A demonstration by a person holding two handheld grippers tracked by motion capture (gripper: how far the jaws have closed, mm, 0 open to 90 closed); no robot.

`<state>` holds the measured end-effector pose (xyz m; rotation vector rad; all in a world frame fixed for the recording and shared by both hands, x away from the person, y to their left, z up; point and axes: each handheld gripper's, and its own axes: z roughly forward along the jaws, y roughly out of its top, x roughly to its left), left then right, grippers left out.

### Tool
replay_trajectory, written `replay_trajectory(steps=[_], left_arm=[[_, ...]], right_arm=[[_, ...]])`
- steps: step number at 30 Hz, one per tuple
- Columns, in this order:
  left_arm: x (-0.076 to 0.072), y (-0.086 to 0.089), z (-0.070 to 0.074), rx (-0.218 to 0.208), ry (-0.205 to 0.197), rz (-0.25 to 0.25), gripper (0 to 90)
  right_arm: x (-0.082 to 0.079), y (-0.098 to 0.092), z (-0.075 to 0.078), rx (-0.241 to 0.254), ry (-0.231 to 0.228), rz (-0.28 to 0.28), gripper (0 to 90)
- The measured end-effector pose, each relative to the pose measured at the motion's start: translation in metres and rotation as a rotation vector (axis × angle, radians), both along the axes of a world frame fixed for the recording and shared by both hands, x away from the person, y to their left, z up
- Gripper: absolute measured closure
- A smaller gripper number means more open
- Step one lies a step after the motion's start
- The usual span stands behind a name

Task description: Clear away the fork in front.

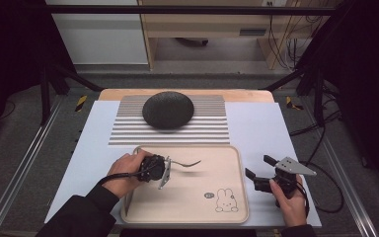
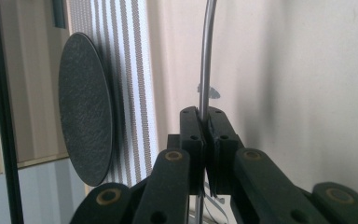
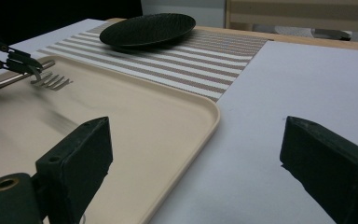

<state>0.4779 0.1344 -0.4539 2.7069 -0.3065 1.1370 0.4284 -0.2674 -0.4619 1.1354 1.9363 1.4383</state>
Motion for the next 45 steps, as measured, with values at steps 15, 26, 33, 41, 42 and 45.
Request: replay_trajectory(steps=[15,26,33,41,42,45], left_arm=[[0.008,0.003,0.0,0.024,0.031,0.004,86.5],[0.01,0.003,0.001,-0.024,0.077,0.05,86.5],[0.017,0.004,0.003,-0.062,0.149,0.092,86.5],[0.021,0.003,0.005,-0.066,0.194,0.107,86.5],[0.021,0.003,0.005,-0.063,0.194,0.107,86.6],[0.022,0.002,0.005,-0.063,0.195,0.106,86.6]], right_arm=[[0.001,-0.002,0.0,0.0,0.004,-0.006,9.2],[0.001,-0.001,-0.001,-0.002,0.005,-0.003,9.3],[0.001,-0.001,-0.001,-0.003,0.006,0.0,9.2],[0.001,-0.001,-0.001,-0.003,0.006,0.001,9.2],[0.001,-0.001,-0.001,-0.003,0.006,0.001,9.2],[0.001,-0.001,-0.001,-0.005,0.005,0.002,9.3]])
